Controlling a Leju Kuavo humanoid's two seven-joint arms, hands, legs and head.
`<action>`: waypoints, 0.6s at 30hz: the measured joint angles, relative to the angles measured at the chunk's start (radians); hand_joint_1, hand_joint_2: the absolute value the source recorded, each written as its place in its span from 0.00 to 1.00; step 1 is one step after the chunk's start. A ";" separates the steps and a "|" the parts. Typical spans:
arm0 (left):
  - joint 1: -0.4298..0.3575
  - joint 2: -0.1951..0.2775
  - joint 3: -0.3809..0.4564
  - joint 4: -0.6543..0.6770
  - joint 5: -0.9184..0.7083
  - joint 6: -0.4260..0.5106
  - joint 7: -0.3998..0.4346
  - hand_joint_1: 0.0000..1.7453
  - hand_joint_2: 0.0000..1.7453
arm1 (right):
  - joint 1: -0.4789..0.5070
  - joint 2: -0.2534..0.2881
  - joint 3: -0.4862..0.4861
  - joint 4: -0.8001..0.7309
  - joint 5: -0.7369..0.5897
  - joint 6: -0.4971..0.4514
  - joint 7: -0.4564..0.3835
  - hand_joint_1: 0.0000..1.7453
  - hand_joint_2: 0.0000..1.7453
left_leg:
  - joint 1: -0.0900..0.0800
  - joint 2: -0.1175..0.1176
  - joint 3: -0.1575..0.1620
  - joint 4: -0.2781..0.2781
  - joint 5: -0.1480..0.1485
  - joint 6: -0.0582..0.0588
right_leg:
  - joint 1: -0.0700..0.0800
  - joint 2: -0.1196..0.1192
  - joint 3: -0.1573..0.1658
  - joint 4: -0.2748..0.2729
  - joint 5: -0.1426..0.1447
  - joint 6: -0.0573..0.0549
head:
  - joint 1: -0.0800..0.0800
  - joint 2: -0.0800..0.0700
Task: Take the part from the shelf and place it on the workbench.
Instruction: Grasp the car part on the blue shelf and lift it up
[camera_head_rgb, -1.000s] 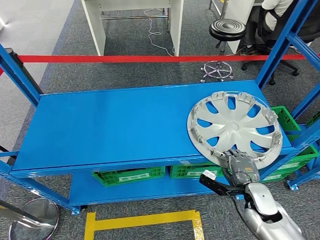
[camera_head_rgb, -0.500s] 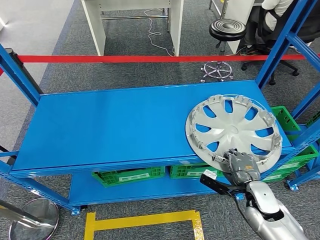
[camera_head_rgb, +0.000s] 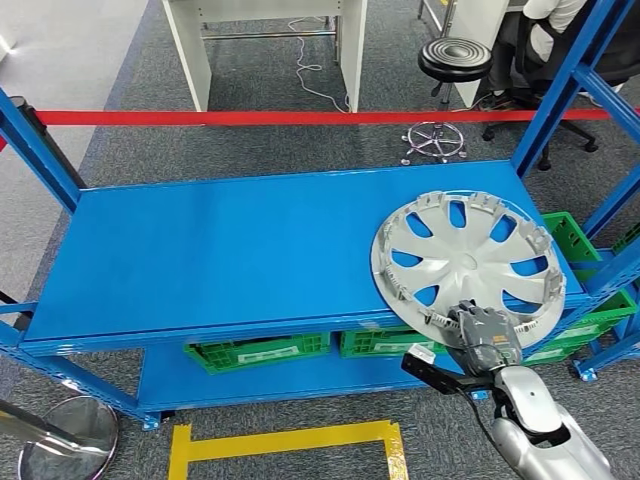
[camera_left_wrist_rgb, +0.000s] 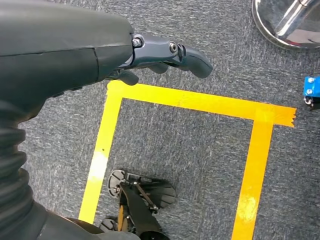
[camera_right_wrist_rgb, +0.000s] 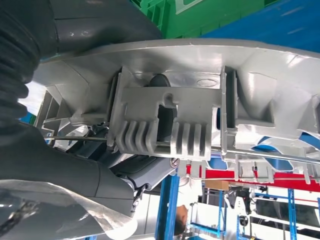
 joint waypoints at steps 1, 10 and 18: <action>0.000 0.000 0.001 0.000 0.000 0.000 0.000 0.00 1.00 | 0.001 0.000 0.000 0.000 0.000 0.000 0.000 1.00 1.00 | 0.000 0.000 0.000 0.000 0.000 0.000 | 0.000 0.000 0.000 0.000 0.000 0.000 | 0.000 0.000; -0.001 0.000 0.004 0.000 0.000 0.000 0.000 0.00 1.00 | 0.003 -0.005 0.000 0.000 0.000 0.000 0.000 1.00 1.00 | 0.000 0.000 0.000 0.000 0.000 0.000 | 0.000 0.000 0.000 0.000 0.000 0.000 | 0.000 0.000; -0.001 -0.004 0.004 0.000 -0.003 -0.001 -0.002 0.00 1.00 | 0.008 -0.005 0.000 -0.004 0.028 -0.044 -0.015 1.00 1.00 | 0.000 0.000 0.000 0.000 0.000 0.000 | 0.000 0.000 0.000 0.000 0.000 0.000 | 0.000 0.000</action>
